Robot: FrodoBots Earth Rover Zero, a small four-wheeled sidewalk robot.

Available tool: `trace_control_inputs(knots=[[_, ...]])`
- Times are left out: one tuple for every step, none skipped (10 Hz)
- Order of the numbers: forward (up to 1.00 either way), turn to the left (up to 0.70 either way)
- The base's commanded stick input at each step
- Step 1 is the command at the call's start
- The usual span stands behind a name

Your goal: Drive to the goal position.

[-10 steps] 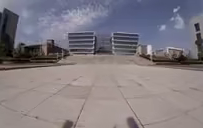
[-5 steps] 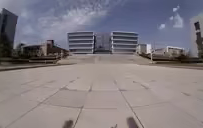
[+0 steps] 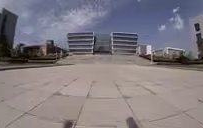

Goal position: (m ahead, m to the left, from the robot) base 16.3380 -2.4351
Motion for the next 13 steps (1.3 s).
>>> trace_control_inputs(knots=[[0.7,0.0],[0.7,0.0],[0.7,0.0],[0.7,0.0],[0.7,0.0],[0.7,0.0],[0.7,0.0],[0.7,0.0],[0.7,0.0],[0.7,0.0],[0.7,0.0],[0.7,0.0],[0.7,0.0]])
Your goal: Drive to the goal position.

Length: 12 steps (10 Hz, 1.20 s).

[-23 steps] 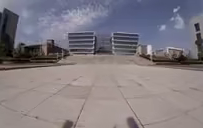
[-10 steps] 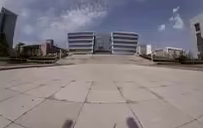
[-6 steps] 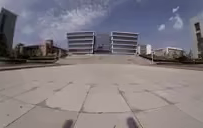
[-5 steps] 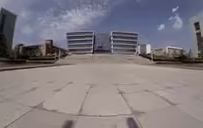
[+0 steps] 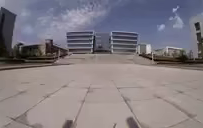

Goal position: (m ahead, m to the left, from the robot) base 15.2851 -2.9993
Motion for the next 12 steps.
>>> trace_control_inputs(knots=[[0.7,0.0],[0.7,0.0],[0.7,0.0],[0.7,0.0],[0.7,0.0],[0.7,0.0],[0.7,0.0],[0.7,0.0],[0.7,0.0],[0.7,0.0],[0.7,0.0],[0.7,0.0]])
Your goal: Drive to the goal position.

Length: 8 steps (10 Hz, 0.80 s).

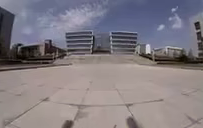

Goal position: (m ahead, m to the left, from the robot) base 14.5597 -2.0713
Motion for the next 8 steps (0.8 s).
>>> trace_control_inputs(knots=[[0.7,0.0],[0.7,0.0],[0.7,0.0],[0.7,0.0],[0.7,0.0],[0.7,0.0],[0.7,0.0],[0.7,0.0]])
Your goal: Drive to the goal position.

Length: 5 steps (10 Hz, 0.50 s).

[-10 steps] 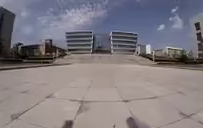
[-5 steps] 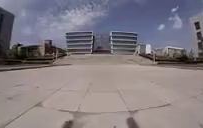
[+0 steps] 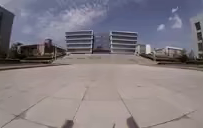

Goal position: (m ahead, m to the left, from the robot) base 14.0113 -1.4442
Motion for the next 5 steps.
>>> trace_control_inputs(knots=[[0.7,0.0],[0.7,0.0],[0.7,0.0],[0.7,0.0],[0.7,0.0]])
